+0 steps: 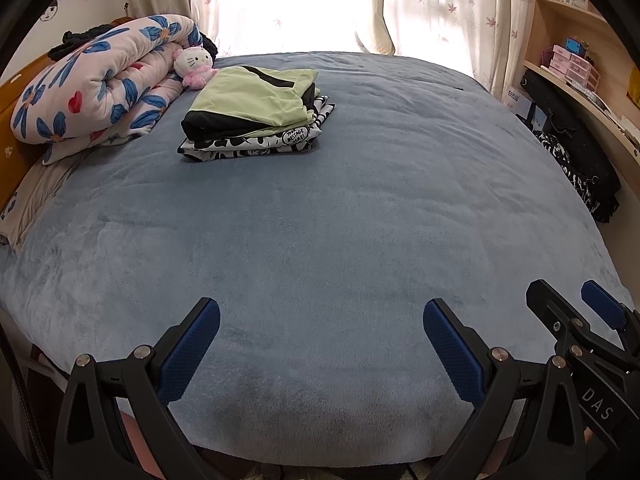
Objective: Fold large clothes
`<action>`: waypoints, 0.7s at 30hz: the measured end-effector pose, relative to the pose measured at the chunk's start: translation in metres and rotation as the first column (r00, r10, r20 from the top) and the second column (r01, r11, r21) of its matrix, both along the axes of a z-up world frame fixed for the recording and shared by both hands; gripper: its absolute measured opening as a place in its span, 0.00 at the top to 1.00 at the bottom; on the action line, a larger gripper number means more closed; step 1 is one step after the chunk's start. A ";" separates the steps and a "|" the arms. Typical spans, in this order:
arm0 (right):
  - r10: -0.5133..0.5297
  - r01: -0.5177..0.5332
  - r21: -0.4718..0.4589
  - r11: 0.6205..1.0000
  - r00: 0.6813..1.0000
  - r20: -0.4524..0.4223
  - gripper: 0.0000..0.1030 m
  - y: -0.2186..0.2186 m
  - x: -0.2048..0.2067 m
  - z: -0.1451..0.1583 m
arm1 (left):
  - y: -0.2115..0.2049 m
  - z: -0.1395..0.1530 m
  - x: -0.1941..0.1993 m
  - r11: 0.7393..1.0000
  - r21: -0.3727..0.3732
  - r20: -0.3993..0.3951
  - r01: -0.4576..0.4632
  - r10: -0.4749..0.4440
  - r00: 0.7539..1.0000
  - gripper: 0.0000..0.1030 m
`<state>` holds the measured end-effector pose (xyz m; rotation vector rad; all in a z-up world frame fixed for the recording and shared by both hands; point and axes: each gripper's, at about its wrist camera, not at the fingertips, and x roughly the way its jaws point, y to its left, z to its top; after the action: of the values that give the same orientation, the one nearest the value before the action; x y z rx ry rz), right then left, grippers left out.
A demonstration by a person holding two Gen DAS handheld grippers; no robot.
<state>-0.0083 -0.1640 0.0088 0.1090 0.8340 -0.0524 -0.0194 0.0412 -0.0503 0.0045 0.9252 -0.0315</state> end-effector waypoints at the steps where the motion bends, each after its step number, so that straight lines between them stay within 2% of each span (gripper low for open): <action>1: 0.000 0.000 0.000 1.000 1.000 -0.001 0.15 0.000 0.000 0.000 | 0.000 0.000 0.000 1.000 0.000 -0.001 0.000 0.000 1.000 0.02; 21: 0.001 -0.001 -0.004 1.000 1.000 -0.001 0.15 0.000 -0.001 0.001 | 0.002 -0.003 -0.004 1.000 -0.007 -0.012 -0.004 0.004 1.000 0.02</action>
<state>-0.0095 -0.1642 0.0098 0.1053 0.8349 -0.0535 -0.0231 0.0427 -0.0535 -0.0046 0.9371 -0.0310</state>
